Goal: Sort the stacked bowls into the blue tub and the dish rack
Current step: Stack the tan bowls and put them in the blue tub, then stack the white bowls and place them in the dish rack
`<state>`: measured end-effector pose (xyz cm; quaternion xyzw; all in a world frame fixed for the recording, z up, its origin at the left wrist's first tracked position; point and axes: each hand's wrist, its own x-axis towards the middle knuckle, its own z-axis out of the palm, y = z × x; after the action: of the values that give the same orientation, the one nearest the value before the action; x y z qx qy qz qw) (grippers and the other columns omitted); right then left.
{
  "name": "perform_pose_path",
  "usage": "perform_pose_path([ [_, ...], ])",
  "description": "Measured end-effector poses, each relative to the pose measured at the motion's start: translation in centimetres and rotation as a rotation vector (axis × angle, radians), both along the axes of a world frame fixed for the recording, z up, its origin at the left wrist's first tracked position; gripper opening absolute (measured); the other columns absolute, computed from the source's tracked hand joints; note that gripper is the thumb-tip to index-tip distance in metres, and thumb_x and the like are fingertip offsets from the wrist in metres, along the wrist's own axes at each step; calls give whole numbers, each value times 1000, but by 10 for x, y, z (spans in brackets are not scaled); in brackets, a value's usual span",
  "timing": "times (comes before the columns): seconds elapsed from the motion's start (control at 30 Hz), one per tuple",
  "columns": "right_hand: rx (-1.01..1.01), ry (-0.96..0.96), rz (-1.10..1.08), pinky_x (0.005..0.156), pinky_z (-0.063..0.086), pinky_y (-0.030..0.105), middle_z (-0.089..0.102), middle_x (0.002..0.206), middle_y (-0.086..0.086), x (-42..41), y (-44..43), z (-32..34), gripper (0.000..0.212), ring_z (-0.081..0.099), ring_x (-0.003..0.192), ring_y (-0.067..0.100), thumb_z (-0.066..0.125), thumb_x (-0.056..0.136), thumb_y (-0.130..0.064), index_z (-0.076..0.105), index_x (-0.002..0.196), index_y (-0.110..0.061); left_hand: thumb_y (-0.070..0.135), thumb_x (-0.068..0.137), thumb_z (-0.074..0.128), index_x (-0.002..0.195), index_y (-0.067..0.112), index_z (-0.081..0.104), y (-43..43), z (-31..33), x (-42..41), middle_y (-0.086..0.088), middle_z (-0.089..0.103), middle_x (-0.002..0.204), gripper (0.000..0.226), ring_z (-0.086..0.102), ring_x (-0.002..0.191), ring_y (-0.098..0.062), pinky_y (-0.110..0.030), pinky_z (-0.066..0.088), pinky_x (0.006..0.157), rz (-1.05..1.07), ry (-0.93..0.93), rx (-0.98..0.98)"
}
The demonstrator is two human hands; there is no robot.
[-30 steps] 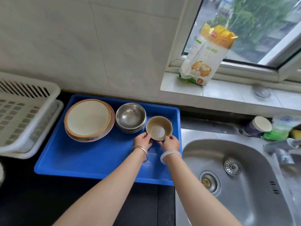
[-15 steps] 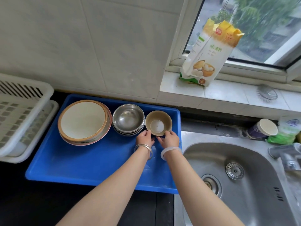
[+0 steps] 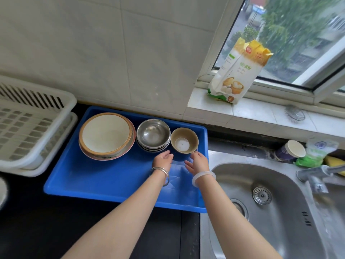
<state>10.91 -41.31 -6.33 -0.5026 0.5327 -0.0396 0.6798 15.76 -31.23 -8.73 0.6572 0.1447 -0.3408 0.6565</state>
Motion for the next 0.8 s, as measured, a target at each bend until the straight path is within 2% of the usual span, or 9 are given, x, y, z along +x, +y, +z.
perform_pose_path([
  [0.1, -149, 3, 126, 80, 51, 33, 55, 121, 11, -14, 20, 13, 32, 61, 94, 25, 40, 97, -16, 52, 126, -11, 14, 90, 54, 127, 9, 54, 36, 19, -10, -13, 60, 127, 37, 57, 116, -27, -41, 45, 102, -93, -133, 108],
  [0.2, -264, -40, 275, 72, 50, 29, 60, 112, 7, -26, 57, 29, 26, 63, 85, 21, 42, 96, -15, 57, 117, -12, 17, 90, 55, 122, 11, 58, 83, 40, -22, -9, 62, 124, 33, 58, 113, -22, -37, 46, 99, -123, -294, 200],
  [0.3, -277, -92, 435, 65, 48, 24, 63, 101, 3, -30, 107, 41, 20, 62, 76, 14, 42, 96, -15, 59, 108, -14, 16, 90, 54, 122, 12, 59, 142, 57, -37, -4, 63, 124, 32, 59, 112, -17, -16, 42, 86, -57, -364, 271],
  [0.33, -275, -101, 495, 65, 47, 23, 64, 98, 2, -28, 126, 43, 20, 62, 75, 13, 42, 96, -15, 59, 105, -15, 16, 91, 54, 123, 12, 58, 163, 61, -42, -3, 62, 126, 33, 59, 112, -16, -13, 39, 82, -19, -372, 279],
  [0.47, -281, -117, 753, 69, 50, 25, 66, 94, -2, -16, 208, 36, 19, 65, 75, 13, 44, 93, -18, 61, 96, -25, 15, 90, 55, 124, 14, 57, 252, 68, -61, -3, 60, 129, 34, 58, 115, -19, -22, 42, 91, 171, -426, 390],
  [0.53, -288, -113, 890, 69, 52, 25, 67, 95, -4, -7, 250, 28, 20, 65, 75, 10, 44, 92, -20, 62, 96, -27, 13, 89, 56, 125, 14, 57, 294, 66, -71, -6, 58, 130, 36, 55, 119, -21, -28, 42, 97, 281, -465, 505],
  [0.63, -306, -99, 1059, 71, 51, 24, 66, 101, -3, 12, 310, 16, 19, 64, 78, 8, 43, 93, -25, 59, 102, -28, 9, 86, 60, 124, 9, 57, 349, 57, -85, -11, 56, 131, 38, 51, 124, -24, -28, 35, 104, 455, -522, 685],
  [0.7, -343, -80, 1160, 83, 53, 33, 63, 111, 1, 27, 345, 10, 27, 63, 90, 14, 43, 93, -28, 58, 115, -26, 7, 84, 62, 124, 6, 56, 380, 50, -92, -16, 53, 134, 41, 47, 127, -29, -37, 33, 109, 554, -505, 783],
  [0.8, -412, -36, 1271, 95, 50, 44, 59, 126, 6, 52, 389, 7, 44, 59, 110, 26, 46, 92, -32, 46, 135, -22, 6, 81, 66, 126, 6, 55, 418, 38, -100, -21, 41, 143, 46, 34, 134, -39, -48, 28, 112, 674, -435, 928],
])
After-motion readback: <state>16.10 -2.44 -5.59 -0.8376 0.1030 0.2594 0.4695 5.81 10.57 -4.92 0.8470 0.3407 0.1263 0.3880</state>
